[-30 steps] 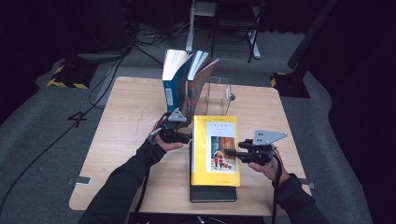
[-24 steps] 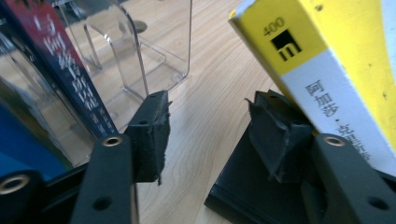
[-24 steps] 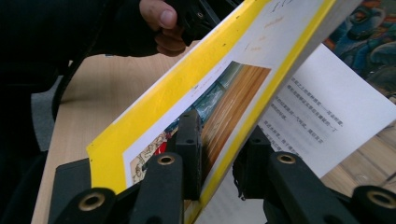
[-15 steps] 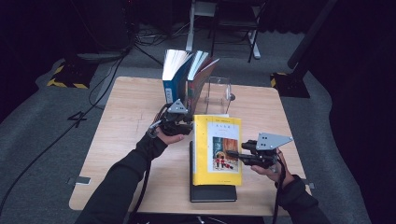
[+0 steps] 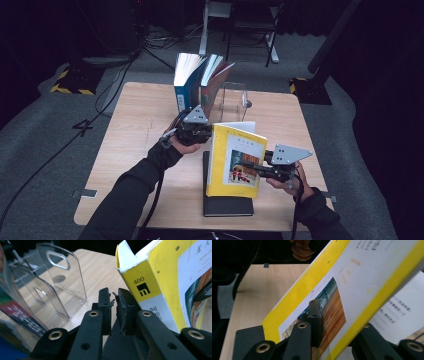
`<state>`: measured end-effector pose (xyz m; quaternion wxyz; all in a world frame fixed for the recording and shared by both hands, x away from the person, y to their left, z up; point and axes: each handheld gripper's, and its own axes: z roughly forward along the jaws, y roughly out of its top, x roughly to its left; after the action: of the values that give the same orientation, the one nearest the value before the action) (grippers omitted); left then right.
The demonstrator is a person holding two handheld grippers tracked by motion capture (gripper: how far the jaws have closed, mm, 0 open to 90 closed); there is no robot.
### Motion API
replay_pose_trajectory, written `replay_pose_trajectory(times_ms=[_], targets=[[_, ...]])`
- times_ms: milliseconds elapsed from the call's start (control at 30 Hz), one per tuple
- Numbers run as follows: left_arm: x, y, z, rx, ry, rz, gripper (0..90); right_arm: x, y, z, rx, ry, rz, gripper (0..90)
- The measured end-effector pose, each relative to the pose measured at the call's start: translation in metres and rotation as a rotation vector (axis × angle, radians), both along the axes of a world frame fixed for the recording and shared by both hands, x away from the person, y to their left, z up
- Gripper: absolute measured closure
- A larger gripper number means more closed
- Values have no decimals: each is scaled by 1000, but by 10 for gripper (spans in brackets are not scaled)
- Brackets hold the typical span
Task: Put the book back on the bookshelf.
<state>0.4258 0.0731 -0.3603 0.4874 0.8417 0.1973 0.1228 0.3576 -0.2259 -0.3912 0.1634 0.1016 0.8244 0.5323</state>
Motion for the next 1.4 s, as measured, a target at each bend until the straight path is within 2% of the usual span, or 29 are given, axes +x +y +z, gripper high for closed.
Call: replay_pose_trajectory(times_ms=[133,233,333,467,633,767,967,1067,1233,1267,1367,1400], targets=[[-1,2,7,-9,-21,2,837,0,3,1,13,-35,-39,795],[-3,4,14,-26,-39,1,840,0,4,1,34,-63,-73,817],[-7,4,17,-48,-45,-10,823,-3,5,1,34,-97,-95,827],[-19,8,16,-89,-54,-40,778,-14,2,-1,53,-99,-74,837],[-35,9,14,-104,-84,-33,681,-26,0,-2,40,-113,-51,840],[-46,9,10,-87,-118,-19,628,-28,-3,-4,45,-107,-37,840],[-57,17,1,-91,-114,-2,569,-31,-4,-5,49,-105,-36,828],[-65,21,-5,-52,-141,20,524,-32,-5,-6,44,-109,-48,813],[-78,28,-22,0,-134,49,459,-35,-7,-9,31,-105,-57,796],[-81,28,-27,27,-137,61,430,-35,-7,-9,24,-107,-60,789],[-84,28,-33,35,-129,70,401,-36,-8,-11,15,-113,-66,780],[-85,29,-38,35,-112,69,397,-37,-8,-12,15,-109,-69,778]])
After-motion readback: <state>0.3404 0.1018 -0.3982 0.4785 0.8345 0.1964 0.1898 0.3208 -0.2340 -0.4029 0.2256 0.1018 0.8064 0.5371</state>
